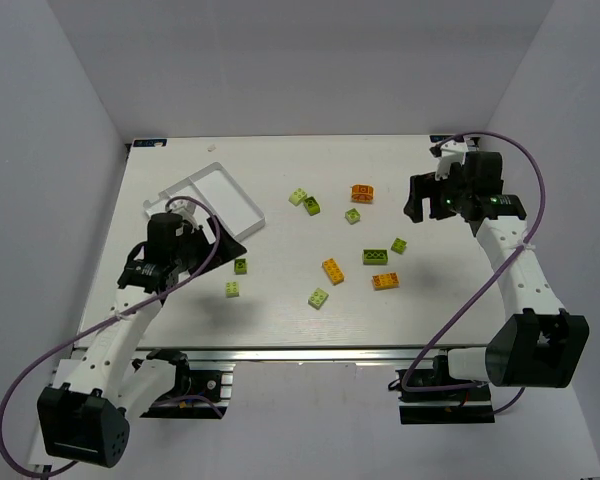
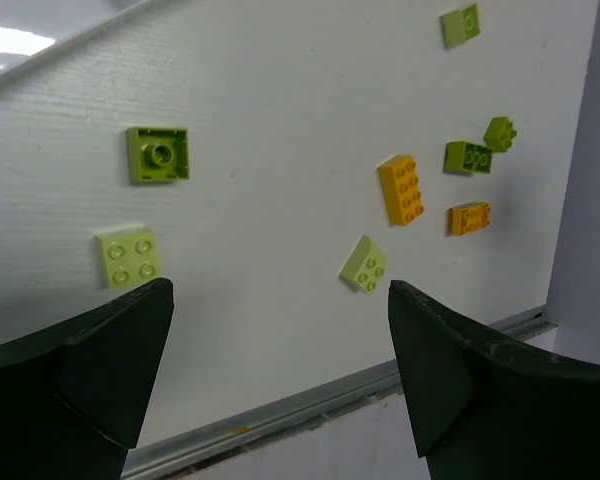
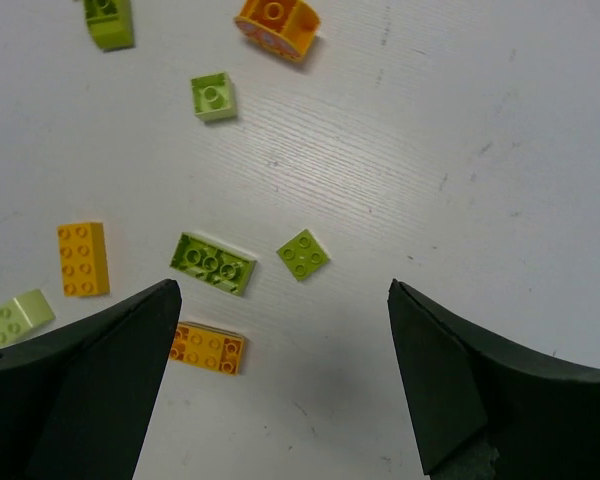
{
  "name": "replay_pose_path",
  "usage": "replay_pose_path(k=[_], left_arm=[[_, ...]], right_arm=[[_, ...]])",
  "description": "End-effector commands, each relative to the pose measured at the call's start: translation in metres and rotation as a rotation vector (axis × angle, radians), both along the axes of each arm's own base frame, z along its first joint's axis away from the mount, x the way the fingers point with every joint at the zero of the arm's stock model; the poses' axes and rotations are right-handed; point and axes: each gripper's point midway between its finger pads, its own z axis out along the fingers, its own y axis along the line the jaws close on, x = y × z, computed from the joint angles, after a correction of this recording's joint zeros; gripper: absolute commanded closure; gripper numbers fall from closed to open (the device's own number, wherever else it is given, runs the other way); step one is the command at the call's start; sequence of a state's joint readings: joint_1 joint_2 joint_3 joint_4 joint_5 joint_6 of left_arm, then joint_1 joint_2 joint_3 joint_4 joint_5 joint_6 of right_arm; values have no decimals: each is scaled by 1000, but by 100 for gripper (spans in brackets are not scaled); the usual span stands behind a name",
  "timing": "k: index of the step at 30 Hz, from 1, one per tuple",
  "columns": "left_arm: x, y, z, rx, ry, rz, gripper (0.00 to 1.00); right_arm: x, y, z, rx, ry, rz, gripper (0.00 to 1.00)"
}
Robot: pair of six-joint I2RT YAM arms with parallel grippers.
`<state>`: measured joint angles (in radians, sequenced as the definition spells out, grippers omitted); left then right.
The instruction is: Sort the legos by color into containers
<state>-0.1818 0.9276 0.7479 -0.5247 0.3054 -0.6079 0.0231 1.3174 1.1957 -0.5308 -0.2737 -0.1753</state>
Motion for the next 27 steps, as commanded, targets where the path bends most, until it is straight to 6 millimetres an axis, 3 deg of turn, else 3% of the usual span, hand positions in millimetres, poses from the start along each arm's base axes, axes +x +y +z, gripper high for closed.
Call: replay_pose_path(k=[1, 3, 4, 7, 10, 12, 14, 16, 18, 19, 22, 27], left_arm=[[-12, -5, -22, -7, 101, -24, 2], [-14, -5, -29, 15, 135, -23, 2], [-14, -5, -34, 29, 156, -26, 3], [-11, 0, -41, 98, 208, -3, 11], [-8, 6, -46, 168, 234, 30, 28], [-4, 14, -51, 223, 251, 62, 37], [-1, 16, -57, 257, 270, 73, 37], [3, 15, -55, 294, 265, 69, 30], [12, 18, -62, 348, 274, 82, 23], [15, 15, -65, 360, 273, 71, 22], [26, 8, -79, 415, 285, 45, 19], [45, 5, -97, 510, 293, 50, 19]], right_arm=[[-17, 25, 8, -4, -59, 256, 11], [-28, 35, 7, -16, -71, 362, 11], [-36, 48, 8, -16, -120, 498, 11], [-50, 59, 2, -17, -106, 584, 11], [-56, 69, 4, -12, -150, 654, 11], [-54, 76, -2, 46, -125, 595, 12], [-54, 78, -12, 54, -76, 555, 50], [-49, 77, -13, 42, -92, 519, 72], [-49, 79, -20, 41, -84, 505, 65], [-48, 78, -22, 39, -80, 494, 46], [-48, 81, -32, 44, -39, 492, 30], [-43, 79, -38, 34, -16, 456, 28]])
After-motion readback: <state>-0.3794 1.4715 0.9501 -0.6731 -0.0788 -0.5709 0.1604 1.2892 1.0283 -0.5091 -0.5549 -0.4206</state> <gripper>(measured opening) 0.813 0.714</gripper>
